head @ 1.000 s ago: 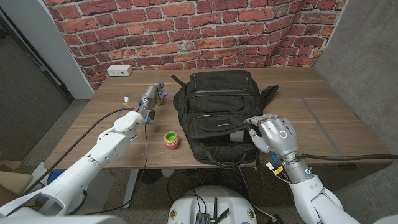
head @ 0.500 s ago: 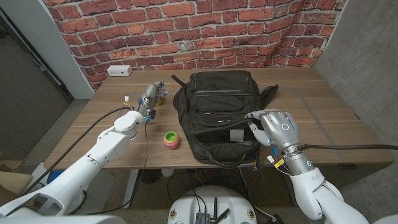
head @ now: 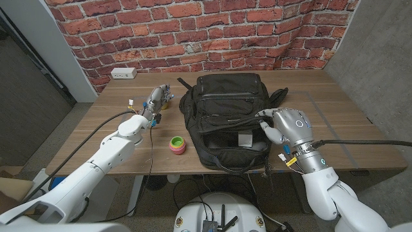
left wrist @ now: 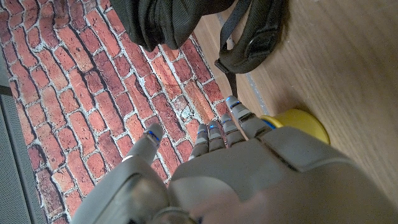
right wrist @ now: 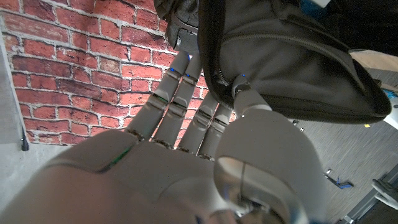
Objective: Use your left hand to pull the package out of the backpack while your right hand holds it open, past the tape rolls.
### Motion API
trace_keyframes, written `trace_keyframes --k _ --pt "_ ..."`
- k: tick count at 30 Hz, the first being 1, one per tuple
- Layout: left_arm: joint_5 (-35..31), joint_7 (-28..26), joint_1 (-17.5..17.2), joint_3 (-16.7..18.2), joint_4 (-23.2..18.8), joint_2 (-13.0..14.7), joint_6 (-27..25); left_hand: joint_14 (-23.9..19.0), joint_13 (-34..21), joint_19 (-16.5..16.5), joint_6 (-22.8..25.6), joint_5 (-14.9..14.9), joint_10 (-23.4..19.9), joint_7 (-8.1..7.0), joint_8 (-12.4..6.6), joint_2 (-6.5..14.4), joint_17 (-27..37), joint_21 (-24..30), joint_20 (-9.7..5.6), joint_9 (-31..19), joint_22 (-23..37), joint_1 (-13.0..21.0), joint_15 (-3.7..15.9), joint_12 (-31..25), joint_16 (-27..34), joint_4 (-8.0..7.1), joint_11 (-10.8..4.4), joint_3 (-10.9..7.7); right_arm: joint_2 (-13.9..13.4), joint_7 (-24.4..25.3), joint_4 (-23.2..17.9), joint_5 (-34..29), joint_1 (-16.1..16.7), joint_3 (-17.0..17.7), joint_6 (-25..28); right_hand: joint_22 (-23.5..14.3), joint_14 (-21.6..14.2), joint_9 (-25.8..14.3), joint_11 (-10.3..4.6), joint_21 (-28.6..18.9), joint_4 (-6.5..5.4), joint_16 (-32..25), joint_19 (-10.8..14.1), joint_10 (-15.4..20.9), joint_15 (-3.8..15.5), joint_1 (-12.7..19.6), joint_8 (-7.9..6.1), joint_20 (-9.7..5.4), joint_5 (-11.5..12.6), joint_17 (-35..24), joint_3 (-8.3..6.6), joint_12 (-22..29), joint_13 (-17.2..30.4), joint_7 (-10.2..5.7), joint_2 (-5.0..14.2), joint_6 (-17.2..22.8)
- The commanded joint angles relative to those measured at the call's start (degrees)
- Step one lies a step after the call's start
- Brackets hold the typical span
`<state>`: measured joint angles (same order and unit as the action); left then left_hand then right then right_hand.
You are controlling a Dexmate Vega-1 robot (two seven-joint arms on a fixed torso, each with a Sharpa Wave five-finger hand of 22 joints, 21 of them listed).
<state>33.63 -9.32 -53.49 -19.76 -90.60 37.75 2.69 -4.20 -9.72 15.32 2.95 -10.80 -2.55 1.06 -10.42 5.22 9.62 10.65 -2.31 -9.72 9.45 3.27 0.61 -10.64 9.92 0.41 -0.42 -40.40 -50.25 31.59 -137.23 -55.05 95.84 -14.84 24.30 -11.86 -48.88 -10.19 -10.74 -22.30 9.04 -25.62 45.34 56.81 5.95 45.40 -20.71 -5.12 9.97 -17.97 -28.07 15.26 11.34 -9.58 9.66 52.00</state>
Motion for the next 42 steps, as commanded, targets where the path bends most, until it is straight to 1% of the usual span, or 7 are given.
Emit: trace_keyframes --k 1,11,16,20,24,33,42 --pt "-1.18 -1.07 0.03 -0.69 -0.64 -0.51 0.05 -0.44 -0.32 0.49 0.58 0.14 -0.5 -0.1 -0.15 3.29 0.16 0.34 -1.79 -0.33 0.26 -0.63 -0.07 -0.31 0.26 0.1 -0.14 -0.45 1.57 -3.92 -1.74 7.79 -0.07 4.24 -2.69 -0.23 -0.95 -0.26 0.13 -0.7 -0.09 -0.03 0.11 0.97 6.86 0.65 -0.27 -7.08 0.28 -0.18 -0.52 0.09 0.19 0.33 0.03 0.82" --pt "-1.7 -1.28 -0.44 -0.53 -2.09 0.57 -0.92 -0.54 -0.32 0.54 0.78 0.14 -0.7 -0.11 -0.19 3.3 0.14 0.34 -1.8 -0.33 0.26 -0.59 -0.08 -0.36 0.27 0.18 -0.11 -0.55 4.16 -9.03 -3.38 12.33 -2.92 5.56 -1.68 -0.28 -1.6 -0.32 0.47 -1.09 0.07 -0.19 0.26 1.32 6.87 0.87 -0.13 -7.11 0.3 -0.42 -0.57 -0.08 0.25 0.56 0.0 1.16" --pt "-1.5 -0.34 -0.02 -0.2 -2.12 1.54 -1.6 -0.64 -0.32 0.64 0.93 0.14 -0.83 -0.1 -0.22 3.33 0.11 0.37 -1.84 -0.33 0.26 -0.51 0.01 -0.38 0.28 0.28 -0.19 -0.65 5.08 -10.35 -3.71 12.16 -4.76 4.32 -0.32 -0.31 -1.87 -0.36 0.71 -1.33 0.22 -0.23 0.37 1.72 6.95 1.09 -0.1 -7.1 0.34 -0.54 -0.64 -0.08 0.3 0.71 -0.02 1.48" --pt "-1.15 -0.21 -0.07 0.45 -1.24 0.95 0.2 -1.5 -0.32 1.4 1.9 0.15 -1.8 -0.15 -0.46 3.37 0.05 0.61 -1.85 -0.3 0.26 -0.28 0.38 -0.68 0.48 0.58 -0.39 -0.89 6.5 -11.27 -4.44 12.39 -6.26 2.86 1.48 -0.34 -2.11 -0.38 0.89 -1.52 0.25 -0.29 0.5 1.99 6.84 1.16 -0.07 -7.1 0.35 -0.63 -0.65 -0.09 0.33 0.83 -0.05 1.69" --pt "-2.5 0.19 0.29 0.06 -2.36 2.84 -1.42 -2.16 -0.31 1.96 2.64 0.16 -2.36 -0.16 -0.59 3.42 -0.04 0.74 -1.86 -0.28 0.25 0.08 0.54 -0.78 0.56 1.03 -0.53 -1.15 7.29 -13.08 -5.53 11.84 -7.75 1.29 4.34 -0.36 -2.32 -0.4 0.87 -1.73 0.29 -0.33 0.65 2.18 6.82 1.27 -0.07 -7.11 0.37 -0.73 -0.67 -0.12 0.37 1.08 -0.05 1.96" --pt "-2.77 2.42 0.72 -0.18 -0.01 2.32 1.68 -3.61 -0.32 3.17 4.27 0.35 -4.21 -0.22 -0.75 3.31 -0.21 0.93 -1.98 -0.27 0.26 1.52 0.99 -1.1 0.55 3.02 -0.81 -1.77 8.08 -15.92 -6.93 11.11 -11.11 -1.85 9.37 -0.41 -2.75 -0.45 0.75 -2.09 0.31 -0.41 0.76 2.38 6.76 1.41 0.09 -7.16 0.4 -0.92 -0.68 -0.27 0.47 1.2 -0.06 2.19" --pt "-3.51 3.78 -0.29 0.25 0.65 3.25 4.44 -5.22 -0.31 4.51 5.8 0.61 -5.82 -0.62 -0.84 3.12 -0.23 1.13 -2.14 -0.26 0.28 2.96 1.42 -1.26 0.65 5.1 -1.34 -2.05 8.68 -18.38 -7.29 10.61 -15.34 -5.71 13.74 -0.46 -3.25 -0.5 0.62 -2.51 0.26 -0.52 0.91 2.79 6.68 1.46 0.27 -7.17 0.44 -1.15 -0.65 -0.31 0.61 1.56 -0.06 2.41"
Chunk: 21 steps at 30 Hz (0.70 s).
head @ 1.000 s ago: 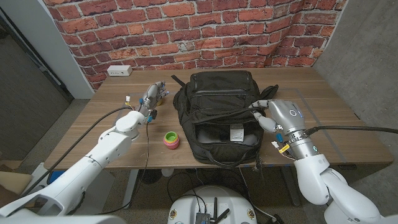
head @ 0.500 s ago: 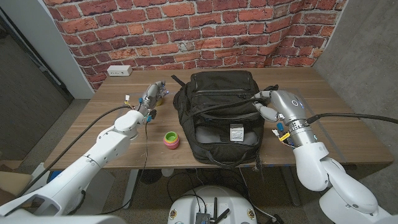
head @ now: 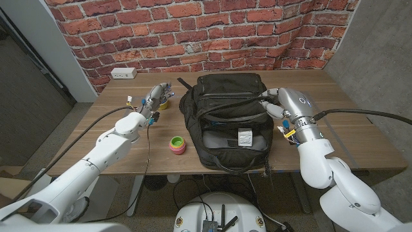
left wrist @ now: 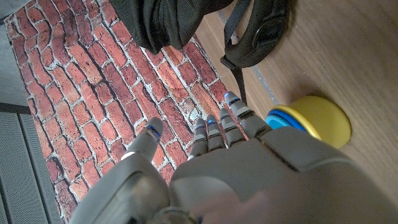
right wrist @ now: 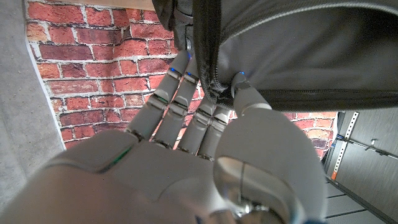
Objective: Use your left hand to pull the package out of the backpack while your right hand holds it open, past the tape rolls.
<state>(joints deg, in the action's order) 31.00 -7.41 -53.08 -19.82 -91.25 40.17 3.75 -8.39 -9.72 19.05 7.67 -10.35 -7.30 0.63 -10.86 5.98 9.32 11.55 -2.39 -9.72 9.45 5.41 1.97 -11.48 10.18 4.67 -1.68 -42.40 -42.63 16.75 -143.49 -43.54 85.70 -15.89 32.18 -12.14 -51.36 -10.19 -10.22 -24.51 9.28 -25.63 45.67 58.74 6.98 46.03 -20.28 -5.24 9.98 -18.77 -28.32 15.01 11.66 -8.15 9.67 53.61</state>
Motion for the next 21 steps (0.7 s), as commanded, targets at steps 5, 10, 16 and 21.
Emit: trace_keyframes --k 5,10,16,21 --pt "-0.87 2.47 -1.42 0.76 1.57 1.41 4.37 -1.52 -0.31 1.26 1.66 0.26 -1.45 -0.27 -0.44 2.24 0.06 0.28 -2.15 -0.27 0.28 1.33 0.28 -0.4 0.4 1.58 -0.19 -0.08 0.95 -4.5 -1.3 -0.57 -7.11 -5.7 7.73 -0.19 -0.82 -0.51 0.12 -0.45 0.11 -0.49 0.67 1.01 5.72 0.95 -0.1 -7.04 0.46 -0.4 -0.45 -0.06 0.33 0.25 -0.1 0.91" --pt "-0.56 3.63 -1.85 1.11 1.96 1.91 5.34 -1.71 -0.31 1.53 1.98 0.31 -1.76 -0.34 -0.43 2.23 0.07 0.3 -2.18 -0.27 0.29 1.69 0.33 -0.4 0.36 2.07 -0.28 -0.1 0.8 -5.13 -1.68 -1.03 -8.81 -6.84 10.05 -0.21 -0.93 -0.52 0.04 -0.64 0.18 -0.47 0.76 1.08 5.73 1.07 0.0 -7.05 0.5 -0.46 -0.48 -0.12 0.38 0.28 -0.13 0.95" --pt "-0.84 5.06 -2.02 1.06 2.06 2.65 6.22 -1.98 -0.3 1.67 2.31 0.37 -1.98 -0.39 -0.42 2.23 0.08 0.25 -2.21 -0.27 0.29 2.1 0.4 -0.35 0.34 2.58 -0.24 -0.14 0.52 -5.89 -2.78 0.12 -9.86 -6.3 12.54 -0.22 -0.9 -0.53 0.06 -0.8 0.24 -0.36 0.81 1.18 5.74 1.2 0.1 -7.05 0.54 -0.48 -0.54 -0.15 0.43 0.47 -0.17 1.01" --pt "-1.03 6.21 -2.1 0.91 1.96 3.19 6.73 -2.37 -0.3 2.05 3.2 0.45 -2.59 -0.65 -0.53 2.21 0.09 0.25 -2.2 -0.27 0.28 2.81 0.6 -0.37 0.31 3.42 -0.38 -0.21 -0.22 -5.83 -2.99 0.61 -10.97 -6.27 13.8 -0.23 -1.06 -0.54 0.15 -0.94 0.28 -0.38 0.81 1.33 5.73 1.3 0.19 -7.07 0.57 -0.56 -0.56 -0.16 0.51 0.46 -0.19 1.07"
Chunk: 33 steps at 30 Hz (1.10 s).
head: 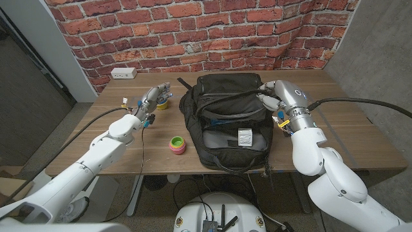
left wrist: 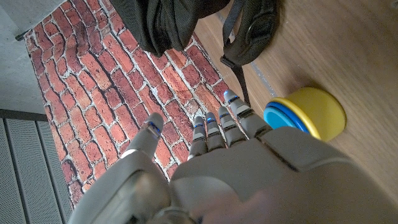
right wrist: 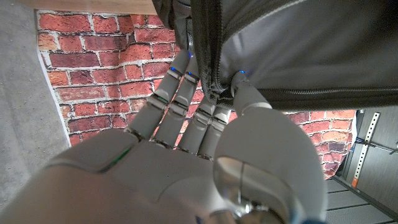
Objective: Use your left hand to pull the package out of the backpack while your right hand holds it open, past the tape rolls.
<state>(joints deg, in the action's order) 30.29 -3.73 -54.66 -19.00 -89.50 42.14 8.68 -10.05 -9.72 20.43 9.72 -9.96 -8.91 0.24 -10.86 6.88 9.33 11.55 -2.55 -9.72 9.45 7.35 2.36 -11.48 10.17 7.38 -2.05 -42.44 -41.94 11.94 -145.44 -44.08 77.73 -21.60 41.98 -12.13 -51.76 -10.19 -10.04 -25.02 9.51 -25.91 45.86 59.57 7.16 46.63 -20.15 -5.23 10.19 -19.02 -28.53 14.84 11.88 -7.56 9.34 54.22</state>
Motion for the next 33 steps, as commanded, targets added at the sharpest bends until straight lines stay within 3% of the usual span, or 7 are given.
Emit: trace_keyframes --k 1,20,33 --pt "-0.38 2.84 -0.53 0.06 0.26 1.3 2.11 -0.77 -0.3 0.73 1.34 0.07 -1.06 -0.32 -0.56 1.29 0.08 0.23 -2.01 -0.27 0.28 1.01 0.24 -0.36 0.31 0.87 -0.05 -0.17 -0.96 -0.97 -1.08 1.34 -3.2 -0.53 4.28 -0.24 -0.58 -0.54 -0.04 -0.49 0.02 0.0 0.61 0.38 5.47 0.68 0.11 -7.09 0.38 -0.28 -0.36 -0.06 0.31 -0.11 0.12 0.44" --pt "-1.15 3.72 -3.34 0.79 -2.59 3.52 3.53 -2.11 -0.3 1.54 3.88 0.09 -2.58 -1.34 -0.74 0.9 0.08 0.08 -2.02 -0.29 0.26 3.1 1.0 -0.31 0.31 2.64 -0.65 -0.11 -1.82 -1.7 0.17 7.17 -10.56 -1.97 8.81 -0.27 -0.95 -0.6 0.3 -1.07 -0.05 0.11 0.59 0.66 5.38 0.78 0.52 -7.12 0.46 -0.5 -0.33 -0.17 0.59 0.24 0.05 0.64" --pt "-0.42 7.05 -4.97 1.43 -4.37 6.34 3.81 -2.68 -0.3 2.03 4.61 0.02 -3.19 -1.54 -0.59 0.38 0.08 0.01 -2.15 -0.29 0.23 4.16 1.19 -0.23 0.26 3.14 -0.77 0.05 -1.94 -1.97 0.18 9.75 -17.46 -6.32 15.68 -0.28 -1.33 -0.64 0.48 -1.54 -0.12 0.08 0.73 0.93 5.23 0.78 0.78 -7.09 0.49 -0.7 -0.25 -0.2 0.76 0.39 -0.01 0.79"
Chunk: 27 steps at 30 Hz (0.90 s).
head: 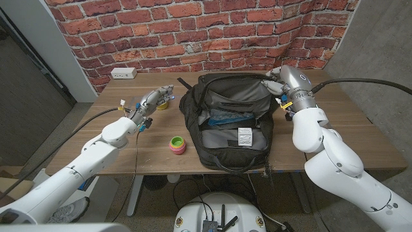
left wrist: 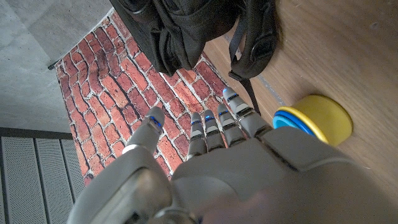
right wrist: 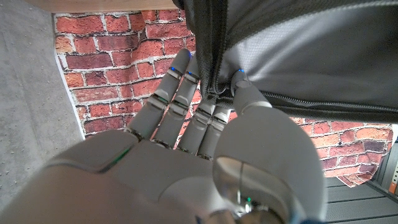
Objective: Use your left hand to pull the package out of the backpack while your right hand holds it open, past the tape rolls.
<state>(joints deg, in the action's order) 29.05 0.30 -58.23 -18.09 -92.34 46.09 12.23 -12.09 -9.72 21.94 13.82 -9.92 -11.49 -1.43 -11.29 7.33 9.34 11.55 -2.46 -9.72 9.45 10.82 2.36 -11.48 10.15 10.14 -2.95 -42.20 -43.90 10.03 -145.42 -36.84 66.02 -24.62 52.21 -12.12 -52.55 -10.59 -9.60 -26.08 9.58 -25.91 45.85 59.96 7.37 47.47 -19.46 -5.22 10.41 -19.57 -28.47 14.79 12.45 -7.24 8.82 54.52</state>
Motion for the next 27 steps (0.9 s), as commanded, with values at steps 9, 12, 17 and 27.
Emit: trace_keyframes --k 9,12,17,27 --pt "0.71 3.79 -2.48 1.02 -2.44 3.33 1.26 -0.82 -0.31 0.69 0.69 -0.09 -0.75 -0.06 -0.04 -0.28 0.06 -0.04 -2.32 -0.28 0.21 1.27 1.34 -0.15 0.23 0.54 -0.05 -0.15 -0.85 1.24 0.4 5.13 -9.03 -5.67 7.95 -0.29 -0.61 -0.27 -0.01 -0.75 -0.2 0.17 0.78 0.5 5.02 -0.04 0.28 -7.13 0.31 -0.23 -0.32 -0.21 0.36 0.13 0.51 0.54" --pt "0.73 3.87 -2.92 1.23 -3.03 3.7 1.31 -0.96 -0.31 0.86 0.81 -0.11 -0.9 -0.23 0.01 -0.5 0.06 -0.05 -2.46 -0.28 0.2 1.56 1.44 -0.13 0.22 0.62 -0.19 -0.09 -1.06 1.61 0.74 5.98 -10.34 -6.58 8.59 -0.29 -0.55 -0.28 0.14 -0.83 -0.16 0.25 0.79 0.54 5.07 0.02 0.33 -7.13 0.33 -0.23 -0.35 -0.22 0.38 0.14 0.49 0.57" --pt "0.68 4.21 -3.8 1.65 -4.04 4.34 1.92 -1.2 -0.31 1.08 0.98 -0.16 -1.15 -0.33 0.07 -0.89 0.06 -0.08 -2.59 -0.27 0.17 1.98 1.67 -0.12 0.22 0.74 -0.37 0.03 -1.29 2.15 1.05 7.59 -12.36 -7.77 9.73 -0.29 -0.65 -0.29 0.1 -0.94 -0.18 0.25 0.79 0.54 5.04 0.03 0.43 -7.13 0.34 -0.29 -0.35 -0.27 0.41 0.14 0.52 0.56" --pt "-0.7 1.56 -7.72 3.45 -8.1 5.88 2.49 -2.91 -0.32 2.37 2.41 -0.4 -3.0 -0.41 -0.04 -2.11 0.05 -0.08 -2.58 -0.27 0.12 4.33 2.09 -0.34 0.41 1.01 -0.77 0.22 -1.59 3.98 2.13 10.66 -15.68 -9.51 10.44 -0.28 -0.68 -0.31 0.06 -1.18 -0.14 0.35 0.72 0.58 5.09 0.11 0.61 -7.14 0.37 -0.37 -0.37 -0.34 0.51 0.21 0.47 0.66"
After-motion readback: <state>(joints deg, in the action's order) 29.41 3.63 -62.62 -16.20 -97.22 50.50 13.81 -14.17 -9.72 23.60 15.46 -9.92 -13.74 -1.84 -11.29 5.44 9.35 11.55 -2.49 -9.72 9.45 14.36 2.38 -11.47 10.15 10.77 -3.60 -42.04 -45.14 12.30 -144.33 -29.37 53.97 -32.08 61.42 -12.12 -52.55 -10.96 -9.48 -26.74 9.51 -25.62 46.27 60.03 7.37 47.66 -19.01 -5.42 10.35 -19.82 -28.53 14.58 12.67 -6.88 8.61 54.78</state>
